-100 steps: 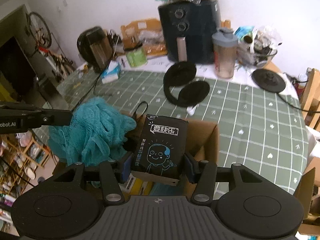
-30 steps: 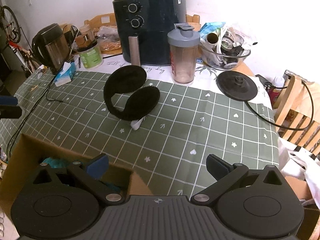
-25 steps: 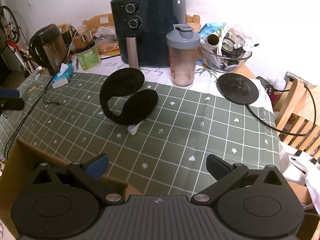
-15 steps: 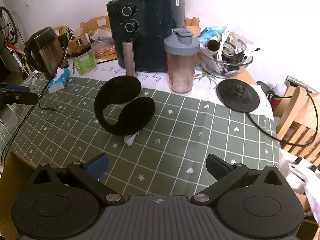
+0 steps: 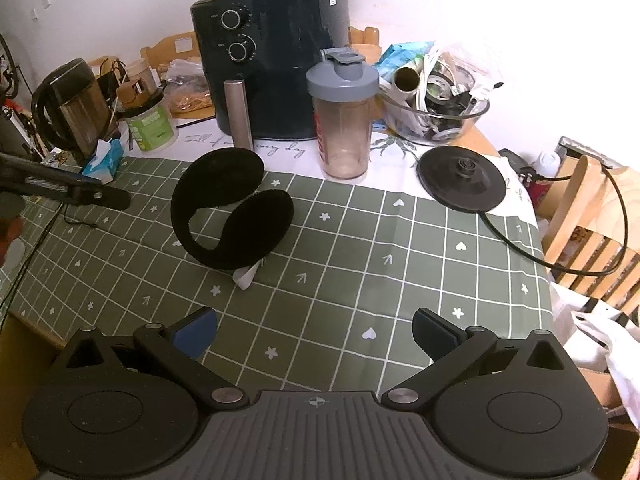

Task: Organize soft objects
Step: 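Withdraw both open grippers from the box toward the black earmuff, then grasp the black earmuff by its band with the left gripper, then grasp the white elastic band with the right gripper while the left holds the earmuff, then lift the elastic band with the right gripper while the left carries the earmuff toward the box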

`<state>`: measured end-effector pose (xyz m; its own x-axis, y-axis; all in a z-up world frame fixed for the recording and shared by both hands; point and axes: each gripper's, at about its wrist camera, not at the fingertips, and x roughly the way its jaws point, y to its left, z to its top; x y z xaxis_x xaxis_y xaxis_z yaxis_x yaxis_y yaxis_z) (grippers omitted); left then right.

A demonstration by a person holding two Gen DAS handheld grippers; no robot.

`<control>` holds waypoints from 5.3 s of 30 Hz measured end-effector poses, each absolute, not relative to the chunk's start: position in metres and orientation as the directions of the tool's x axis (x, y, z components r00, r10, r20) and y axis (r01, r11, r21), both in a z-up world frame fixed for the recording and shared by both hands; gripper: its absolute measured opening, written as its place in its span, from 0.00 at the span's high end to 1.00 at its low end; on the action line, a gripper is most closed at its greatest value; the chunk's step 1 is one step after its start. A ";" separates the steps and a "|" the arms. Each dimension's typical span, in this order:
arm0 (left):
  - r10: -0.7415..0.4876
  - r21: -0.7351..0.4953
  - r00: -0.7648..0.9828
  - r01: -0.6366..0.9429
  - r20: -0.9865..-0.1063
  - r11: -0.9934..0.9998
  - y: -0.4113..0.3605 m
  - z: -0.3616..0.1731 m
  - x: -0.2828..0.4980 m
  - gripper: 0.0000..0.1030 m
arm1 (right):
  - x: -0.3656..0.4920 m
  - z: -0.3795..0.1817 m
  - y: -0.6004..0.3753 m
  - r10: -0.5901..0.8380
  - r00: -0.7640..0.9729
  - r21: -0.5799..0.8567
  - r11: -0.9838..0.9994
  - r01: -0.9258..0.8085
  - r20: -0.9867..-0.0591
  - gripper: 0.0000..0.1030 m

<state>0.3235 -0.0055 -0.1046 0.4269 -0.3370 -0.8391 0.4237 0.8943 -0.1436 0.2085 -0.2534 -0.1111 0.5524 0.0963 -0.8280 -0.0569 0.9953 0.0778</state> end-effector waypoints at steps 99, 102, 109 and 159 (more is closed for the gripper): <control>-0.300 -0.385 0.669 0.023 -0.680 0.923 0.104 -0.014 0.197 0.92 | 0.317 -0.262 -0.185 0.355 0.385 0.109 0.840 -0.532 -0.852 0.45; -0.293 -0.390 0.665 0.002 -0.687 0.921 0.105 -0.017 0.194 0.92 | 0.320 -0.267 -0.184 0.343 0.392 0.101 0.848 -0.520 -0.854 0.50; -0.298 -0.406 0.649 -0.019 -0.700 0.914 0.101 -0.023 0.189 0.92 | 0.323 -0.268 -0.187 0.327 0.431 0.076 0.860 -0.504 -0.841 0.80; -0.480 -0.443 0.511 0.202 -0.713 0.873 0.069 -0.024 0.127 0.92 | 0.170 -0.070 -0.235 0.352 0.627 0.081 0.905 -0.418 -0.695 0.96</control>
